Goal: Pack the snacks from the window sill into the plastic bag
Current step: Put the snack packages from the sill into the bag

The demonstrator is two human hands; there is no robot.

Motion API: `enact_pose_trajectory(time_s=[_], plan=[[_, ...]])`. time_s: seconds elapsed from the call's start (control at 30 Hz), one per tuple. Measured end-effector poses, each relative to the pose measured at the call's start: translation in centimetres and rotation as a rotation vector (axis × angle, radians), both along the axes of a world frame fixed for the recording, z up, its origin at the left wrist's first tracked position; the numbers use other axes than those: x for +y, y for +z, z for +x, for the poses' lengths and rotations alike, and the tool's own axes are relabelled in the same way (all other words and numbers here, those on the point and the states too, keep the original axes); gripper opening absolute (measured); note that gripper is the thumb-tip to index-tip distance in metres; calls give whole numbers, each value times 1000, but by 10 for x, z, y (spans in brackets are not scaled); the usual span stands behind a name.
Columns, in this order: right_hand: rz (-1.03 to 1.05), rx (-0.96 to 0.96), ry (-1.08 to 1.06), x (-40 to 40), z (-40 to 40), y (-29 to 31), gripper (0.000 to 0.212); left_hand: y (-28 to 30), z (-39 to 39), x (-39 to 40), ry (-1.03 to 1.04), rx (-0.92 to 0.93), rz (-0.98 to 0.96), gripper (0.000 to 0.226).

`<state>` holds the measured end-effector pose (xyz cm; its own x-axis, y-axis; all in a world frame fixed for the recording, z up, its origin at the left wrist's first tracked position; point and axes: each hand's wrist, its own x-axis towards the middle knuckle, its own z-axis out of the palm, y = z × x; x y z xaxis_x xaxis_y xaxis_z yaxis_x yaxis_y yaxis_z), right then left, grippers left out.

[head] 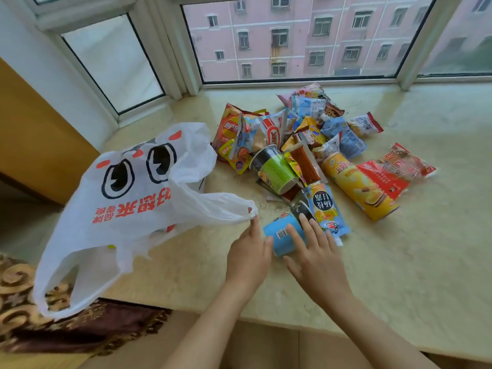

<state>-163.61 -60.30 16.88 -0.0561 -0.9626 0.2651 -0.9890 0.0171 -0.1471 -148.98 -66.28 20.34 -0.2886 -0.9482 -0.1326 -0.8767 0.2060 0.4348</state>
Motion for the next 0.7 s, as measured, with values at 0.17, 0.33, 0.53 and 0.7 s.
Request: enact_pose_trajectory(time_s=[0.17,0.33,0.53,0.7], plan=[[76,22,-76,-11,-10,-10,87,-1,-29,-12,-35,184,95,74],[131,-41,-72,-20,-19,-26,99,-13,-41,-34,-98,301,251,86],[103,-110,-64,-41,-20,-25,99,-32,-31,-69,-204,212,412,104],[151,-189,-206,-61,-22,-14,112,-47,-20,-69,-59,311,189,84]])
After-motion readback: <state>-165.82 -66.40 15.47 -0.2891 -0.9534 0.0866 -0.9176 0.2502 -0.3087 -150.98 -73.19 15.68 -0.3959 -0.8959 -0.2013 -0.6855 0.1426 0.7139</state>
